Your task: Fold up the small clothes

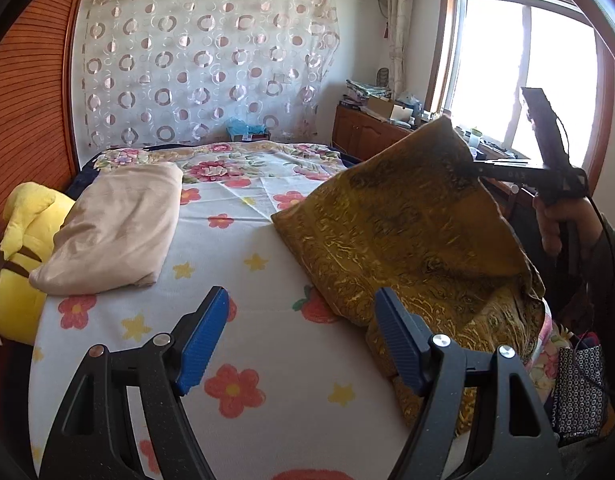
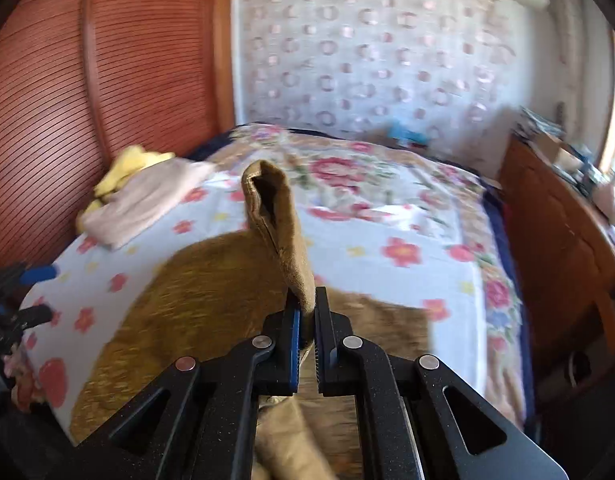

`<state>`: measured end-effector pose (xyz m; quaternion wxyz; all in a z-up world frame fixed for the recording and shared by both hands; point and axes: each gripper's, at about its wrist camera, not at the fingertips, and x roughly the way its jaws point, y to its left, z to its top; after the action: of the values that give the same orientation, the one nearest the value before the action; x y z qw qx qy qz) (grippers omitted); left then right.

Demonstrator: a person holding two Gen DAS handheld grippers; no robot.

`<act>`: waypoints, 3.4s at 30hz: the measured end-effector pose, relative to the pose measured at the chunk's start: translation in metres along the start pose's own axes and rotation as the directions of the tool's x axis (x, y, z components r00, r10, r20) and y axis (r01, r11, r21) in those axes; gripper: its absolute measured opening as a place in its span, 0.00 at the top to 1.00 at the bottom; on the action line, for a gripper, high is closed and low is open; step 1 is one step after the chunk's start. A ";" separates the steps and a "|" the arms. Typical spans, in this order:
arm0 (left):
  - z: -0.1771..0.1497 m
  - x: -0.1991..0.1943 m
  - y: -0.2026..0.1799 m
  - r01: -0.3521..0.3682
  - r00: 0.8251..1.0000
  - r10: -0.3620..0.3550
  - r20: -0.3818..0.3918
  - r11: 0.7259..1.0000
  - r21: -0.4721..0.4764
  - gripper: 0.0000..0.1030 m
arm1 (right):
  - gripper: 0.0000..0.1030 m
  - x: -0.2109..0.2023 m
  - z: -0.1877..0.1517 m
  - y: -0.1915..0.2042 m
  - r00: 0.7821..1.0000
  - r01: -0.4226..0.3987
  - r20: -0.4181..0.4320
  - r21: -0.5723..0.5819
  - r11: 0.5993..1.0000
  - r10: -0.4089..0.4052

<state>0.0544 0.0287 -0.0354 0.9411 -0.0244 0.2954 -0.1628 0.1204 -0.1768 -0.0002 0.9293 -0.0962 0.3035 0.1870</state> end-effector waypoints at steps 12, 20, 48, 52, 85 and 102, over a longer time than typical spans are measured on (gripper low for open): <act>0.058 0.079 -0.007 0.028 0.996 -0.022 -0.082 0.997 0.073 0.26 | 0.75 0.078 0.001 -0.076 0.961 0.173 -0.229 0.058 0.983 -0.156; 0.071 0.136 -0.001 0.007 0.985 0.006 -0.171 0.997 0.077 0.26 | 0.51 0.090 -0.008 -0.081 0.985 0.086 -0.160 0.149 0.985 -0.062; 0.071 0.188 -0.004 0.099 0.950 -0.100 -0.296 0.995 -0.020 0.88 | 0.89 0.113 -0.022 -0.087 0.971 -0.095 -0.213 0.066 0.993 0.107; 0.087 0.150 -0.019 0.118 0.970 -0.110 -0.217 0.993 0.023 0.94 | 0.91 0.076 -0.016 -0.084 0.991 -0.093 -0.095 0.074 0.993 0.099; 0.185 -0.095 0.043 -0.099 0.933 0.060 0.354 0.991 0.093 0.94 | 0.92 -0.186 0.058 -0.020 0.874 -0.108 0.457 -0.150 0.983 0.165; 0.033 0.073 0.113 -0.142 0.981 0.138 -0.133 0.990 -0.024 0.45 | 0.71 0.037 0.006 -0.074 0.998 0.000 -0.056 0.033 0.999 0.001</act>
<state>0.1625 0.1109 -0.0645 0.9283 -0.0084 0.3601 -0.0925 0.1815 -0.2318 -0.0125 0.9218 -0.0861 0.3325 0.1795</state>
